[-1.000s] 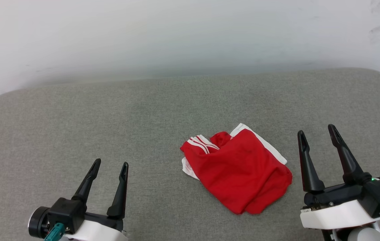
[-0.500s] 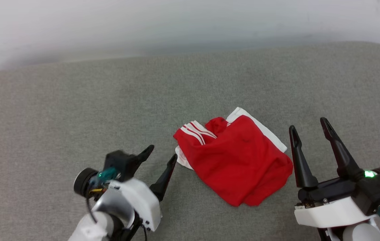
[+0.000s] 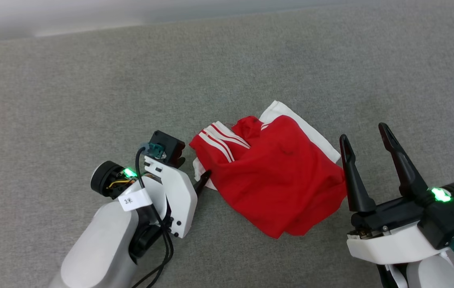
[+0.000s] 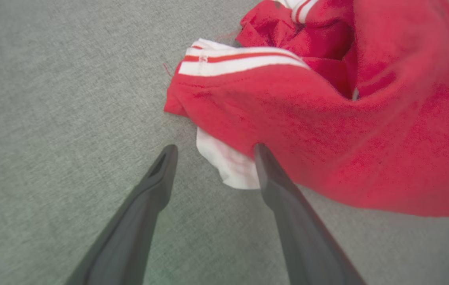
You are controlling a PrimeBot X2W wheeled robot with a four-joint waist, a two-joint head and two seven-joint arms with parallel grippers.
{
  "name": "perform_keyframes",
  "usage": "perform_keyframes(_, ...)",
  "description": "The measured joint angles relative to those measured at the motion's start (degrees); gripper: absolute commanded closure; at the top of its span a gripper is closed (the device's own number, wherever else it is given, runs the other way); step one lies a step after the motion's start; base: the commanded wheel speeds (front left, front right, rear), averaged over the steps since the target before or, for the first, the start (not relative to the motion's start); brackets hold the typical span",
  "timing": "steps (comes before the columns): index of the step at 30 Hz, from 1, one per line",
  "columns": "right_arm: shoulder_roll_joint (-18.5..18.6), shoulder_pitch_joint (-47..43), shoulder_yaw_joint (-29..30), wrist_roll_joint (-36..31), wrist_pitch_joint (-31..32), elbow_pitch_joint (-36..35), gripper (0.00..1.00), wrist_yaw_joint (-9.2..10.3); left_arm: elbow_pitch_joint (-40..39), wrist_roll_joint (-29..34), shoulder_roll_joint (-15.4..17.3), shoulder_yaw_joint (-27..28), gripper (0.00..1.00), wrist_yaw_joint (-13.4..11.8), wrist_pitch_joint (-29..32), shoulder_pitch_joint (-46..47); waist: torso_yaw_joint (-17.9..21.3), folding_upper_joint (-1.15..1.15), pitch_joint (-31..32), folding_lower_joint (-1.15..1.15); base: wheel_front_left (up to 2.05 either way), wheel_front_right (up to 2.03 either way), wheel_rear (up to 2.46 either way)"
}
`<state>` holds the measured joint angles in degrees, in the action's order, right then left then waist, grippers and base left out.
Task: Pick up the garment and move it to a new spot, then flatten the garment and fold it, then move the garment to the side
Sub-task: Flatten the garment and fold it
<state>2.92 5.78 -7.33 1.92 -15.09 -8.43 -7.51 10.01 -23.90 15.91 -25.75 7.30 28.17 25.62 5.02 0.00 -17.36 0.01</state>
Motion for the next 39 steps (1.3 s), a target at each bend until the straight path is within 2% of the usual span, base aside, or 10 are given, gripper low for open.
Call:
perform_keyframes(5, -0.01, 0.9, 0.27, 0.03, 0.0, -0.31, 0.0, 0.01, 3.65, 1.05, 0.33, -1.69, 0.0, 0.0, 0.91, 1.55, 0.85, 0.0, -2.26, 0.0, 0.0, 0.0, 0.0)
perform_keyframes(6, 0.0, 0.93, 0.43, 0.03, 0.0, -0.33, 0.0, 0.0, 4.04, 0.96, 0.3, -2.1, 0.2, -0.01, 0.92, 1.68, 0.91, 0.0, -2.53, 0.0, 0.0, 0.0, 0.0)
perform_keyframes(7, 0.0, 0.94, 0.59, 0.03, 0.0, -0.32, 0.0, 0.0, 4.35, 0.62, 0.14, -2.49, 0.53, -0.07, 0.93, 1.75, 0.9, 0.0, -2.72, 0.0, 0.0, 0.0, 0.0)
perform_keyframes(8, 0.0, 0.94, 0.74, 0.03, 0.0, -0.3, 0.0, 0.0, 4.58, 0.33, 0.11, -2.85, 1.0, -0.08, 0.85, 1.88, 0.8, 0.0, -2.8, 0.0, 0.0, 0.0, 0.0)
perform_keyframes(14, 0.0, 1.01, 1.0, -0.4, 0.01, 0.65, 0.0, 0.01, 6.59, -0.23, -0.14, -3.21, 1.0, -0.04, -4.91, 0.75, -0.45, 0.0, -1.65, 0.0, 0.0, 0.0, 0.0)
perform_keyframes(18, -0.01, 0.93, 0.98, -0.44, 0.0, 1.34, 0.0, 0.0, 6.55, -0.09, 0.22, -1.96, 1.0, -1.12, -9.11, -0.53, -1.31, 0.0, -0.03, -0.01, 0.0, 0.0, 0.0)
perform_keyframes(24, -0.01, -0.96, 0.92, -0.47, 0.0, 2.96, 0.0, 0.01, 1.52, -1.11, 2.44, 3.49, 1.0, -4.71, -17.12, -3.99, -3.82, 0.0, 4.99, -0.01, 0.0, 0.0, 0.0)
perform_keyframes(28, -0.01, -1.77, 1.01, -0.47, 0.0, 3.71, 0.0, 0.0, -1.97, -1.62, 4.03, 5.89, 1.0, -6.59, -18.4, -6.49, -5.0, 0.0, 7.01, -0.01, 0.0, 0.0, 0.0)
perform_keyframes(32, -0.01, -2.47, 1.51, -0.29, 0.0, 4.07, 0.0, 0.01, -7.55, -2.57, 7.86, 10.0, 1.0, -9.49, -18.55, -11.73, -7.08, 0.0, 9.12, -0.01, 0.0, 0.0, 0.0)
perform_keyframes(39, -0.01, -2.77, 1.92, 0.23, 0.0, 4.33, 0.0, 0.01, -10.6, -4.95, 11.22, 13.82, 1.0, -11.83, -16.55, -19.46, -8.34, 0.0, 10.08, -0.01, 0.0, 0.0, 0.0)
